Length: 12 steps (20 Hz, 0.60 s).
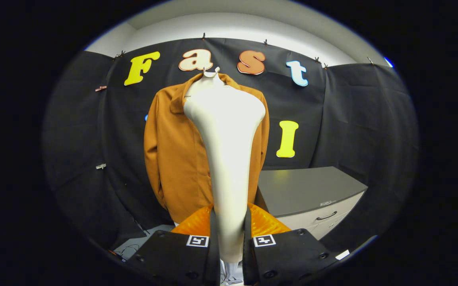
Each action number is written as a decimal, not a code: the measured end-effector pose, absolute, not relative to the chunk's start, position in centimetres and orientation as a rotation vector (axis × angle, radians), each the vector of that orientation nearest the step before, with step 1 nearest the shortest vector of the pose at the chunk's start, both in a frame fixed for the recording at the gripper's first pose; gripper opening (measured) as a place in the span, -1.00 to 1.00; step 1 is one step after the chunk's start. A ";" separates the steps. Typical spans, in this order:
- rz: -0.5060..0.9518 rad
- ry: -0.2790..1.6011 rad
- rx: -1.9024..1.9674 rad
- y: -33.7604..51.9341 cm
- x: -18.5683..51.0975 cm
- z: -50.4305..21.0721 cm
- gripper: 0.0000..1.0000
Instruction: Iron the clothes twice with a garment steamer, once on the left side and once on the right side.
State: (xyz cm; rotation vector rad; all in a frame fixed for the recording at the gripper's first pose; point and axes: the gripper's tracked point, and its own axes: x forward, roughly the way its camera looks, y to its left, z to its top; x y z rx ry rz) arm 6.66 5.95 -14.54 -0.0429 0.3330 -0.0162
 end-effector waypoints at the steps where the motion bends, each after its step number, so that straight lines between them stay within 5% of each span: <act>1: -0.016 0.325 -0.043 5.6 6.4 -13.4 -0.49; 12: -0.023 0.216 -0.002 3.4 4.2 -7.2 -0.48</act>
